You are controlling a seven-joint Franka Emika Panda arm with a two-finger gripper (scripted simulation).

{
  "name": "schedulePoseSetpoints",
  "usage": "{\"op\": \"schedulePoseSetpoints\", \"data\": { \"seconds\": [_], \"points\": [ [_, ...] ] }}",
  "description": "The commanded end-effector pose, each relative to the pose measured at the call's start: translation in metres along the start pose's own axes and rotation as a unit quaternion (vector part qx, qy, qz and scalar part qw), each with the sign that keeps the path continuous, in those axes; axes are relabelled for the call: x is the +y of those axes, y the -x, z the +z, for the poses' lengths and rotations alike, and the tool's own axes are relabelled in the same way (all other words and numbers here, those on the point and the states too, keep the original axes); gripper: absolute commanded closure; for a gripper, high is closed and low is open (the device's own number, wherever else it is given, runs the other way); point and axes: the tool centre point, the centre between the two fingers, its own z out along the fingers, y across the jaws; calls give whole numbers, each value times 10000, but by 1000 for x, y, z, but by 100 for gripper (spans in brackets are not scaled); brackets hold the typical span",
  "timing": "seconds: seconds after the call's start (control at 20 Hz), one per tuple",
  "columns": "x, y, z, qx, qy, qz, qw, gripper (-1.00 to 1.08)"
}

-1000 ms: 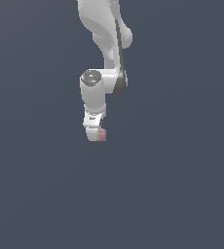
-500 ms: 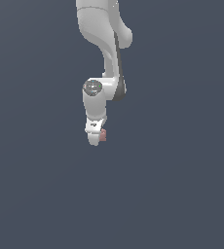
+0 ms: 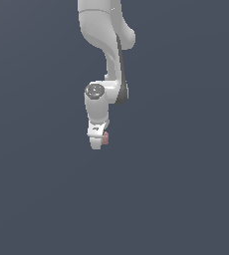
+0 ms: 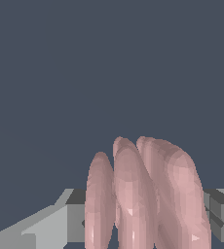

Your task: Pick up the object and move it to a goal position.

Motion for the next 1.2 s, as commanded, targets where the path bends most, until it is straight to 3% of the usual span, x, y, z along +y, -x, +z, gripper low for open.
{"op": "schedulePoseSetpoints", "data": {
  "seconds": [0.0,0.55,1.15],
  "points": [
    [-1,0,1,1,-10,1,10000,108],
    [12,4,-11,1,-1,0,10000,108],
    [68,25,-65,11,-3,-1,10000,108]
  ]
}}
